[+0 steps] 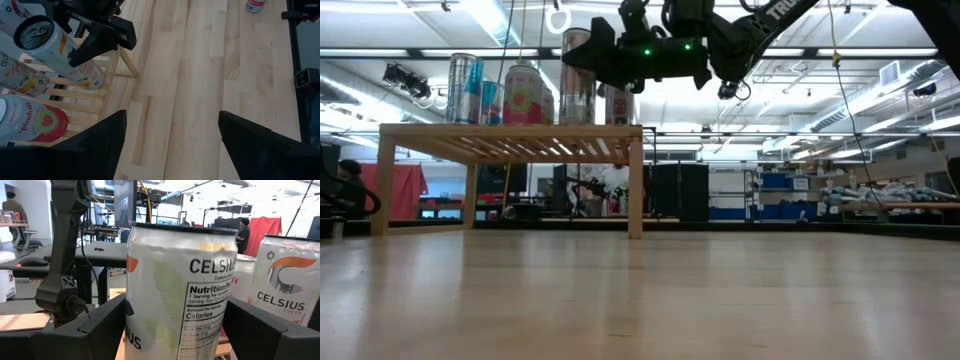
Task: Place canned beverage on shelf
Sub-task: Put the white and yellow soda can on the shelf aligned with the other white and yellow soda can
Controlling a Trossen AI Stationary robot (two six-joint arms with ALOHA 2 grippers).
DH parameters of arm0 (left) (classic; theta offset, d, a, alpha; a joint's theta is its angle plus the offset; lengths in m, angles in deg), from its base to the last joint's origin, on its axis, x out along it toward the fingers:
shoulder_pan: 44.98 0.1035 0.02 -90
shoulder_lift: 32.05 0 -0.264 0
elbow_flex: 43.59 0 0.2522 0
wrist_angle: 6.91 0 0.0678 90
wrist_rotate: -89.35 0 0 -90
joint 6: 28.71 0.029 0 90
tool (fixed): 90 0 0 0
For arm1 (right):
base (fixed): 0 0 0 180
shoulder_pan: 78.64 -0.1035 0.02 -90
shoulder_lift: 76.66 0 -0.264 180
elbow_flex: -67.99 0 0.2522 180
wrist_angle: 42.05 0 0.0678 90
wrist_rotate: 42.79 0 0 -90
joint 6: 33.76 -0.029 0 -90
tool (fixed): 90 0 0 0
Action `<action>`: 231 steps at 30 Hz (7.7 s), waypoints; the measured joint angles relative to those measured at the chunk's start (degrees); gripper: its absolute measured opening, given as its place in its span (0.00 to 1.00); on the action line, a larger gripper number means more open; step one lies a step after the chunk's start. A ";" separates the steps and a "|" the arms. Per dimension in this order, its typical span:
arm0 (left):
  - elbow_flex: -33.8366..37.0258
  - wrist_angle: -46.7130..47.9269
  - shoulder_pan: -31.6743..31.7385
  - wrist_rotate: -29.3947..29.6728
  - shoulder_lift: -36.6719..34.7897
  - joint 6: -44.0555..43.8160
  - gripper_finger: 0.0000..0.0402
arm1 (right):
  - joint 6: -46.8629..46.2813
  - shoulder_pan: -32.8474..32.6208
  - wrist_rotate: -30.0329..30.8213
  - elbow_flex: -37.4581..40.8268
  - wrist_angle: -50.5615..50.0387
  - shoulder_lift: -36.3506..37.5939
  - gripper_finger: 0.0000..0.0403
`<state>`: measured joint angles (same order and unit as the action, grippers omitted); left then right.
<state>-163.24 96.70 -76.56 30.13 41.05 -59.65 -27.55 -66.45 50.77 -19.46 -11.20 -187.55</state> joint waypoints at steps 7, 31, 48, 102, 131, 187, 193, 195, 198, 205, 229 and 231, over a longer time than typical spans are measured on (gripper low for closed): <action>0.00 -0.01 0.00 0.00 0.00 -0.04 0.79 | -0.02 1.00 1.46 0.00 0.60 0.00 0.77; 0.00 0.00 0.00 0.02 0.00 0.04 0.79 | -0.65 0.78 -0.13 0.00 -4.41 2.97 0.77; 0.00 0.00 0.00 0.00 0.00 0.03 0.79 | -0.02 -1.23 6.32 0.00 -9.72 4.56 0.77; 0.00 0.00 0.00 0.01 0.00 0.13 0.79 | -2.20 -1.59 4.27 -0.02 -20.14 8.85 0.63; 0.00 0.00 0.00 0.02 0.00 0.15 0.79 | -3.63 -0.11 3.85 -0.02 -21.32 8.85 0.63; 0.00 0.00 0.00 0.02 0.00 0.07 0.79 | -7.78 1.18 1.38 -0.07 -31.12 11.58 0.44; 0.00 -0.02 0.00 0.02 0.00 0.31 0.79 | -10.05 1.80 1.42 -0.07 -31.68 11.58 0.30; 0.00 -0.02 0.00 0.04 0.00 0.32 0.79 | -10.99 2.01 1.43 -0.07 -31.58 11.58 0.25; 0.00 -0.02 0.00 0.04 0.00 0.33 0.79 | -12.40 2.25 1.42 -0.07 -31.33 11.22 0.17; 0.00 -0.08 0.00 0.07 0.02 0.35 0.79 | -13.85 2.28 1.21 0.00 -29.95 7.71 0.02; 0.00 -0.39 0.00 0.07 0.02 0.17 0.79 | -19.39 2.36 -0.13 -0.02 -31.38 7.72 0.02; 0.00 -0.41 0.00 0.07 0.02 0.17 0.79 | -19.99 2.29 -0.19 -0.04 -30.23 7.06 0.02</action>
<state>-163.24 96.28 -76.56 30.20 41.07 -59.47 -47.54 -64.16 50.57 -19.50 -41.43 -180.49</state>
